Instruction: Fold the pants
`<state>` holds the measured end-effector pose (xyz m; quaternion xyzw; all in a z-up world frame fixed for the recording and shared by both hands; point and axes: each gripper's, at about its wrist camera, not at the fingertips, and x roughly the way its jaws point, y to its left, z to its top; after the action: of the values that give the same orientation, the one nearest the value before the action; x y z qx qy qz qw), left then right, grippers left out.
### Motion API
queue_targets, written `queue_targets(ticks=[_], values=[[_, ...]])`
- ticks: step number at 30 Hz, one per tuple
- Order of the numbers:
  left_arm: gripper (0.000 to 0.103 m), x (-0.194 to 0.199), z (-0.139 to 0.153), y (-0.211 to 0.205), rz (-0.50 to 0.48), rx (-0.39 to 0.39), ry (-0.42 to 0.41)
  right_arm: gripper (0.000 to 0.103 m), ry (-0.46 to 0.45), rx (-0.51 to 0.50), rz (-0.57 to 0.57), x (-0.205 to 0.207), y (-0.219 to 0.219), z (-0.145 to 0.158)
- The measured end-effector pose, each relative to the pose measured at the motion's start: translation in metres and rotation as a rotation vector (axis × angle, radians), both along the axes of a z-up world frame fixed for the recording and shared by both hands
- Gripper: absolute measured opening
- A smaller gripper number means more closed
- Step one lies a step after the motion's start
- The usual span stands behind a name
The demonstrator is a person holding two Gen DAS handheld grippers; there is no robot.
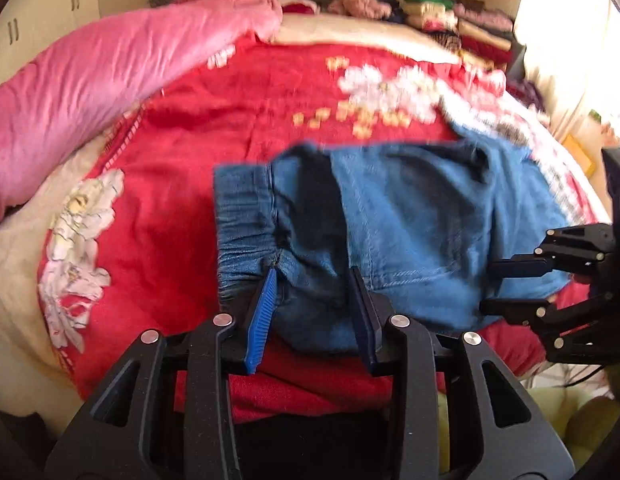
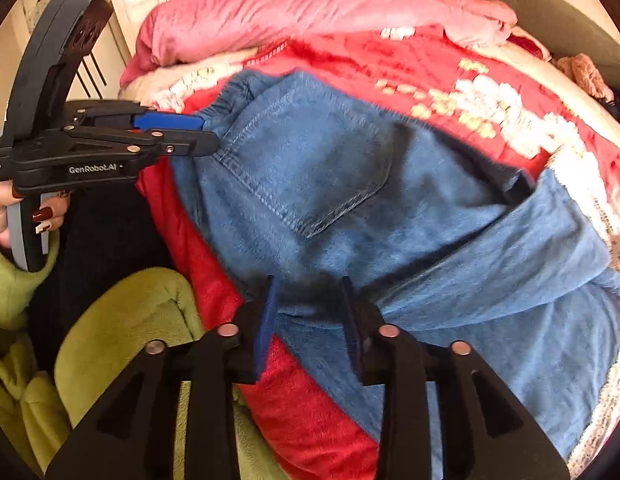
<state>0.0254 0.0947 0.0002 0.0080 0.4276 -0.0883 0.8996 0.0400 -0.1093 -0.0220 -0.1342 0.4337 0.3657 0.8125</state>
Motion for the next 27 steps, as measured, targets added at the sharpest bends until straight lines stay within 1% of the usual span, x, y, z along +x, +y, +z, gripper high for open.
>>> queue_targets(ticks=[1,2,3,5,8,10,12,14,16,18,19,20,22,25,27], values=[[0.033,-0.002,0.005,-0.001,0.004,0.001,-0.014,0.043,-0.011,0.019,-0.02,0.001,-0.007,0.007],[0.037,-0.004,0.01,-0.001,0.01,0.0,-0.03,0.044,-0.022,0.029,-0.038,0.002,-0.013,0.012],[0.039,-0.006,0.016,-0.001,0.014,-0.001,-0.042,0.044,-0.036,0.036,-0.057,0.004,-0.02,0.017],[0.044,-0.008,0.026,-0.005,0.009,-0.008,-0.064,0.05,-0.072,0.036,-0.109,0.01,-0.037,0.027],[0.051,-0.007,0.035,-0.022,-0.03,-0.018,-0.078,0.057,-0.115,0.026,-0.202,0.025,-0.062,0.04],[0.052,-0.005,0.037,-0.038,-0.065,-0.024,-0.075,0.059,-0.127,0.036,-0.252,0.039,-0.079,0.047],[0.052,-0.003,0.035,-0.056,-0.109,-0.04,-0.061,0.059,-0.135,0.031,-0.311,0.059,-0.093,0.055],[0.052,0.001,0.028,-0.082,-0.178,-0.068,-0.027,0.059,-0.135,0.026,-0.344,0.077,-0.102,0.06],[0.052,0.007,0.019,-0.106,-0.237,-0.079,0.006,0.059,-0.124,0.025,-0.365,0.097,-0.11,0.063],[0.052,0.016,0.01,-0.126,-0.273,-0.058,0.028,0.059,-0.106,0.012,-0.398,0.123,-0.114,0.061],[0.049,0.019,0.006,-0.132,-0.282,-0.051,0.033,0.059,-0.098,-0.001,-0.402,0.132,-0.114,0.06],[0.043,0.022,0.003,-0.139,-0.295,-0.049,0.041,0.059,-0.089,-0.01,-0.405,0.142,-0.114,0.057],[0.037,0.033,-0.007,-0.153,-0.324,-0.065,0.074,0.059,-0.066,-0.028,-0.42,0.164,-0.111,0.05],[0.037,0.05,-0.021,-0.165,-0.328,-0.075,0.117,0.059,-0.028,-0.091,-0.46,0.199,-0.103,0.031],[0.037,0.059,-0.031,-0.169,-0.319,-0.069,0.128,0.059,-0.008,-0.114,-0.469,0.218,-0.095,0.018]])
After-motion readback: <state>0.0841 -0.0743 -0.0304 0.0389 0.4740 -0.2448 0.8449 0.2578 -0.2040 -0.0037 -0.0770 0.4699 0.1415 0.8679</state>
